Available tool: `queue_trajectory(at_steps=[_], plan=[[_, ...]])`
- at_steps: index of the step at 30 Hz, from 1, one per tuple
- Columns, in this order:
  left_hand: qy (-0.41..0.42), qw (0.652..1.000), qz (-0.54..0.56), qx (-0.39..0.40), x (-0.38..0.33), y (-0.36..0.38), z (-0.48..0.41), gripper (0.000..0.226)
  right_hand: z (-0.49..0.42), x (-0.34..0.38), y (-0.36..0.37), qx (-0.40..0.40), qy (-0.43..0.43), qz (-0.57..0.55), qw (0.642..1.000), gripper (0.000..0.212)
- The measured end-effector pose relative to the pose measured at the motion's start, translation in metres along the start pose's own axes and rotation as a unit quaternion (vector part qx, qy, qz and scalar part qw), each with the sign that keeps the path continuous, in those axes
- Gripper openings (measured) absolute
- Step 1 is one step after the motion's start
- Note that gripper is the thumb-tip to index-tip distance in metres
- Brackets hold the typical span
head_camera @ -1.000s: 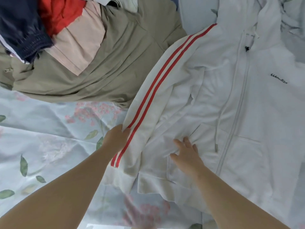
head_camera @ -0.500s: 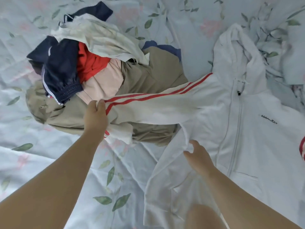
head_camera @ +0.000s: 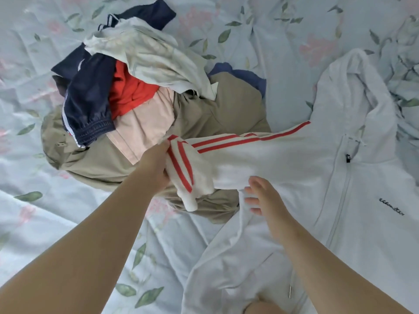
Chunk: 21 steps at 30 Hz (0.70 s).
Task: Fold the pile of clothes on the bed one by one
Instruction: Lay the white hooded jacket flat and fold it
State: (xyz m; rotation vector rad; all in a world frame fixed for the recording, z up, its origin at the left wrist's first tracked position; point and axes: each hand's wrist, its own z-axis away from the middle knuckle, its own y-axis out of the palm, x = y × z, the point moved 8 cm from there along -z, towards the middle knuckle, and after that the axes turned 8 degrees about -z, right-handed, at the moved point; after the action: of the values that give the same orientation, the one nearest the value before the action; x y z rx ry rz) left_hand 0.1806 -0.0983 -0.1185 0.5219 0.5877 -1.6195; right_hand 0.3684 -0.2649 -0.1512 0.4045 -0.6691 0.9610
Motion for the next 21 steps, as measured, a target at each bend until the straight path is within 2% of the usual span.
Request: queue_trajectory(at_steps=[3,6,7,9,11,12,13,15,18,21], plan=[[-0.033,0.997,0.068,0.028,0.006,0.029,0.012,0.023,0.006,0.001,0.023,0.114,0.030,-0.062,0.991,0.054],[-0.047,0.993,0.087,0.064,0.011,0.053,0.018,0.029,0.005,0.005,0.032,0.144,0.011,-0.065,0.987,0.088],[-0.051,0.992,0.085,0.082,0.014,0.060,0.021,0.030,0.004,0.008,0.033,0.142,-0.004,-0.061,0.988,0.090],[-0.059,0.988,0.080,0.121,0.021,0.071,0.029,0.029,0.004,0.016,0.035,0.131,-0.058,-0.011,0.990,0.081],[-0.055,0.984,0.068,0.158,0.024,0.080,0.037,0.029,0.006,0.027,0.033,0.099,-0.142,0.057,0.983,0.047],[-0.049,0.982,0.053,0.175,0.024,0.084,0.040,0.030,0.008,0.031,0.027,0.069,-0.166,0.081,0.980,0.024],[-0.039,0.981,0.035,0.189,0.023,0.086,0.043,0.031,0.009,0.034,0.020,0.043,-0.173,0.091,0.980,0.012],[-0.009,0.978,-0.016,0.206,0.018,0.090,0.044,0.030,0.012,0.034,-0.002,0.013,-0.142,0.051,0.988,0.017],[0.031,0.973,-0.110,0.199,0.013,0.103,0.048,0.025,0.025,0.033,-0.053,-0.057,-0.103,-0.013,0.993,0.013],[0.035,0.966,-0.173,0.190,0.025,0.130,0.058,0.015,0.043,0.030,-0.111,-0.141,-0.115,0.033,0.983,0.012]])
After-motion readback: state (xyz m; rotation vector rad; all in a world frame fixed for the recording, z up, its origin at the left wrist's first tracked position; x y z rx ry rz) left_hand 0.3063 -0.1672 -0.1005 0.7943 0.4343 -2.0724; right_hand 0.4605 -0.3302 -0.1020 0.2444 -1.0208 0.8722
